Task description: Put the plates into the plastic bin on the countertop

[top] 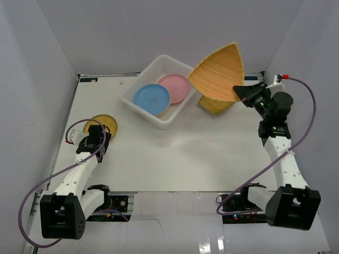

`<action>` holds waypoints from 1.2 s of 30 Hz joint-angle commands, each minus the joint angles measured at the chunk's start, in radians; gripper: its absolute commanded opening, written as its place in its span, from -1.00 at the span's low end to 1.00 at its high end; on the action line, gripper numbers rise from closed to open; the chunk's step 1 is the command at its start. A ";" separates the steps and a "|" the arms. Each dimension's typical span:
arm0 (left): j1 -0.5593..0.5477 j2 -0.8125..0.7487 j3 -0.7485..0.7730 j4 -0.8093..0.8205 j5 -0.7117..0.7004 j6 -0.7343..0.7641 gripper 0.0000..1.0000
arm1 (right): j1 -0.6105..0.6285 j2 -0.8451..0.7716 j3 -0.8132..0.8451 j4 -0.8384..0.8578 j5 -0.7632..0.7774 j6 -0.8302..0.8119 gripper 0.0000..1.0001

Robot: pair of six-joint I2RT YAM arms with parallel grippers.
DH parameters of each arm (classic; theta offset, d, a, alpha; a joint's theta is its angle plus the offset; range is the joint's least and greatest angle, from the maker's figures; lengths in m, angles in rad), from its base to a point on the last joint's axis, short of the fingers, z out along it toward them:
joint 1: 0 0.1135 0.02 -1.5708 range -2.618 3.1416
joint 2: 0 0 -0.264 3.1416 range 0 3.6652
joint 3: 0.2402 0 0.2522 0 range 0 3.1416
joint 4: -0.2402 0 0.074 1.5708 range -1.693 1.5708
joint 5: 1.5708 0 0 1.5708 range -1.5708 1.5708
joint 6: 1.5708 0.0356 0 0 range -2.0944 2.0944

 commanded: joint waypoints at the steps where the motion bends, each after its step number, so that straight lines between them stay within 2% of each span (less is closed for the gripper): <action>1: 0.061 0.052 0.008 0.169 0.037 0.025 0.96 | 0.217 0.124 0.167 0.054 -0.027 -0.066 -0.84; 3: 0.134 0.121 0.010 0.219 0.083 0.047 0.96 | 0.306 0.242 0.274 0.026 0.018 -0.107 -0.84; 7: 0.220 0.251 -0.001 0.320 0.195 0.059 0.96 | 0.398 0.476 0.438 -0.021 0.056 -0.141 -0.84; 13: 0.230 0.341 -0.010 0.386 0.217 0.050 0.96 | 0.492 0.740 0.671 -0.100 0.105 -0.190 -0.85; 16: 0.239 0.388 -0.004 0.427 0.229 0.047 0.96 | 0.518 0.836 0.725 -0.135 0.099 -0.193 -0.84; 18: 0.240 0.434 0.003 0.440 0.238 0.041 0.96 | 0.530 0.880 0.754 -0.152 0.092 -0.192 -0.73; 20: 0.243 0.457 -0.001 0.446 0.243 0.028 0.87 | 0.543 0.894 0.777 -0.166 0.099 -0.204 -0.47; 21: 0.243 0.462 -0.004 0.446 0.240 0.027 0.83 | 0.544 0.900 0.785 -0.189 0.104 -0.213 0.01; 24: 0.243 0.444 -0.035 0.447 0.230 0.022 0.80 | 0.544 0.896 0.836 -0.250 0.128 -0.257 0.67; 26: 0.243 0.407 -0.055 0.424 0.223 0.028 0.80 | 0.538 0.874 0.839 -0.273 0.148 -0.283 0.74; 29: 0.243 0.343 -0.069 0.385 0.194 0.056 0.89 | 0.509 0.805 0.793 -0.266 0.156 -0.291 0.75; 32: 0.246 0.283 -0.088 0.371 0.178 0.077 0.91 | 0.460 0.712 0.686 -0.212 0.144 -0.296 0.69; 36: 0.249 0.276 -0.124 0.389 0.215 0.076 0.90 | 0.359 0.548 0.476 -0.115 0.101 -0.259 0.64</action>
